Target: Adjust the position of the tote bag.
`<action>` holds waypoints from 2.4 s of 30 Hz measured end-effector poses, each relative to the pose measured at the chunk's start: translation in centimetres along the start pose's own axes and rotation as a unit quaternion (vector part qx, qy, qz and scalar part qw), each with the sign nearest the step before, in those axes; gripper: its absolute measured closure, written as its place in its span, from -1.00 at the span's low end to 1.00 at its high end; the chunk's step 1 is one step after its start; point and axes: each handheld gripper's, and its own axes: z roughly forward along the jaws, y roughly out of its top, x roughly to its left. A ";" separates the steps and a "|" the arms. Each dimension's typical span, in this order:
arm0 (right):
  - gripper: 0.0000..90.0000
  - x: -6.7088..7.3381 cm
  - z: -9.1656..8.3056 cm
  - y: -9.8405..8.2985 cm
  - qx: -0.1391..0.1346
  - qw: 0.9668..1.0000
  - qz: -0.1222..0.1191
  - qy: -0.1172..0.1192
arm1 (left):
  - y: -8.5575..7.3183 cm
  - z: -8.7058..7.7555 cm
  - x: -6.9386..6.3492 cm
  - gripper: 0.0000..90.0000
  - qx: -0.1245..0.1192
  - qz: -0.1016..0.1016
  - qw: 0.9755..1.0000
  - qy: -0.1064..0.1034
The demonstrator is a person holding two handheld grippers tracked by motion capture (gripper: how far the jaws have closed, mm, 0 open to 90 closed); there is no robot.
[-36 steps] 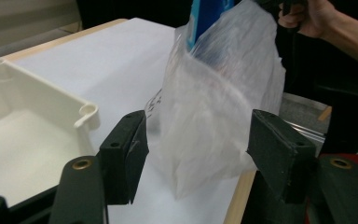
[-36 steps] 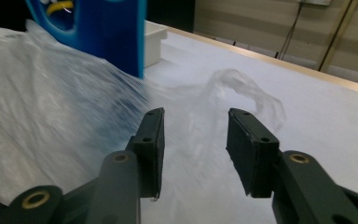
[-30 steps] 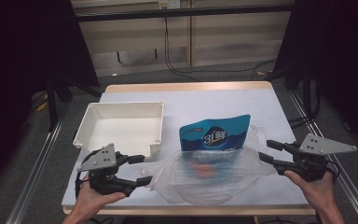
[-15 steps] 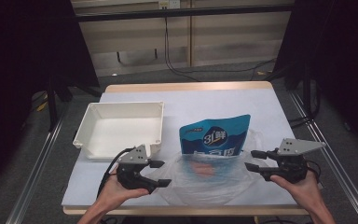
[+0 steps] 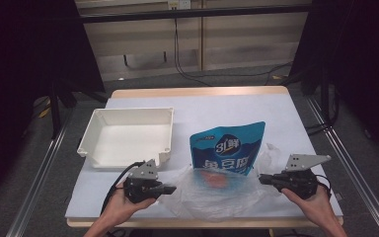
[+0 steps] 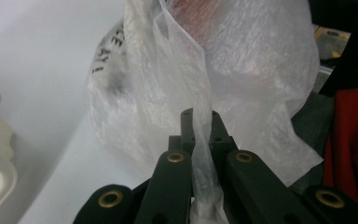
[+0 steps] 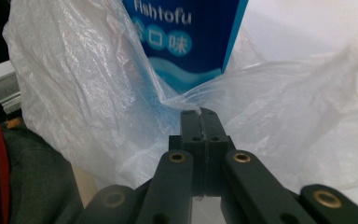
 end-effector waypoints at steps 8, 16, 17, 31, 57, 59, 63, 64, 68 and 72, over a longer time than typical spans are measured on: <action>1.00 -0.5 1.4 -2.0 0.048 0.999 0.003 -0.007 | -0.8 1.1 -0.1 1.00 0.058 0.006 0.998 0.009; 1.00 -1.0 2.6 -3.0 0.072 0.997 0.003 -0.017 | -1.7 1.9 1.0 1.00 0.094 -0.008 0.995 0.027; 1.00 -1.0 2.6 -3.0 0.072 0.997 0.003 -0.017 | -1.9 1.8 1.4 1.00 0.092 -0.011 0.995 0.031; 1.00 -1.4 2.8 -4.0 0.084 0.996 0.006 -0.035 | -3.0 2.3 2.5 1.00 0.098 -0.030 0.993 0.058; 0.08 0.3 0.0 -1.5 -0.011 0.999 0.009 -0.049 | -1.0 -2.1 1.2 -0.06 -0.064 -0.066 0.994 0.066; 0.14 0.6 -0.5 -0.9 -0.022 0.999 0.006 -0.050 | -0.6 -3.0 1.0 -0.07 -0.080 -0.060 0.992 0.074; 0.24 0.7 -1.1 -0.3 -0.029 0.998 0.001 -0.055 | 0.0 -4.5 0.8 -0.04 -0.111 -0.049 0.988 0.096; 0.30 0.7 -1.3 -0.1 -0.034 0.998 0.001 -0.056 | 0.1 -4.6 0.8 0.05 -0.112 -0.047 0.988 0.094; 0.56 0.7 -1.5 0.8 -0.045 0.998 -0.003 -0.044 | 1.4 -3.7 0.8 0.36 -0.108 -0.031 0.990 0.081; 0.75 0.5 -0.2 1.5 -0.028 0.999 -0.012 -0.030 | 3.1 -1.8 0.7 0.62 -0.092 -0.014 0.994 0.056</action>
